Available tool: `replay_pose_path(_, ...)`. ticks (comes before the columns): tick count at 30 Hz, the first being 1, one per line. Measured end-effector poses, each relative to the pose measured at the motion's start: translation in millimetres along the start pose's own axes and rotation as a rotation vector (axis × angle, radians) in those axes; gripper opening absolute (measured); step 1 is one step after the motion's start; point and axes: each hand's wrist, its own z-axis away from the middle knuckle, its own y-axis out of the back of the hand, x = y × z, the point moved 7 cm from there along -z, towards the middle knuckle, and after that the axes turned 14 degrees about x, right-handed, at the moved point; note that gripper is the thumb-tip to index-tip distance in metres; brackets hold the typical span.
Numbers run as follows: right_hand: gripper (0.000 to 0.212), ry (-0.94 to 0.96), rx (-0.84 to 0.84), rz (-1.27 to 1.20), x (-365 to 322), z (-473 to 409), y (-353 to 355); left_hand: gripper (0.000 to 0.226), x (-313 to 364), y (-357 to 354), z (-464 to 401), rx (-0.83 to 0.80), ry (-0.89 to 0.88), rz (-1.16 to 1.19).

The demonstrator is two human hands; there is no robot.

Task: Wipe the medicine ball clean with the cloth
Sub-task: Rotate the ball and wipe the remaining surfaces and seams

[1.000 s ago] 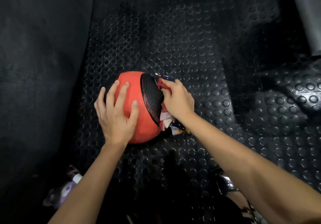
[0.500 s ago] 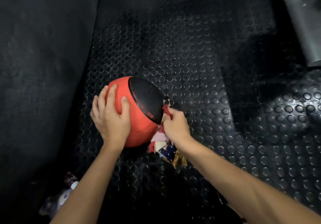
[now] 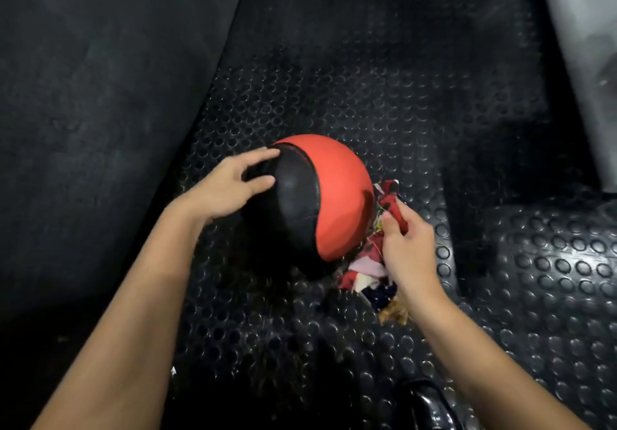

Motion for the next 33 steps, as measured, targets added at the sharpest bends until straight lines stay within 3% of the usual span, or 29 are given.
replay_pose_path(3,0.045,0.028,0.015,0.073,2.7,-8.1,0.6,0.054,-0.2,-18.3,-3.5,-0.011,-0.063,0.019)
replay_pose_path(7,0.053,0.046,-0.011,0.170,-0.6,-28.2,-10.0,0.062,1.1,-23.0,-17.4,0.011,-0.001,-0.073)
replay_pose_path(11,0.034,0.063,-0.066,0.227,-22.8,-70.1,-16.2,0.076,3.7,-29.6,-7.1,-0.002,0.054,-0.112)
replay_pose_path(15,0.028,0.070,-0.018,0.123,-48.4,-98.6,-8.1,0.059,6.3,-15.3,-0.7,0.034,0.068,-0.105)
replay_pose_path(19,0.023,0.070,0.093,0.103,-48.2,-75.3,22.5,0.046,20.4,12.5,-4.0,0.216,-0.110,-0.212)
replay_pose_path(22,0.025,0.031,0.065,0.042,-30.7,-51.6,29.3,0.056,47.7,-6.2,-7.3,0.114,-0.283,-0.193)
replay_pose_path(26,0.028,0.034,-0.046,-0.008,-28.5,-44.1,19.1,0.100,64.9,-64.7,-4.1,-0.138,-0.318,-0.332)
replay_pose_path(28,0.028,0.057,-0.069,-0.025,-35.6,-48.9,17.5,0.102,59.9,-77.5,-5.7,-0.125,-0.311,-0.380)
replay_pose_path(33,0.028,-0.155,0.097,-0.082,-7.5,-62.3,38.5,0.093,35.5,-53.3,-24.0,-0.031,-0.257,-0.223)
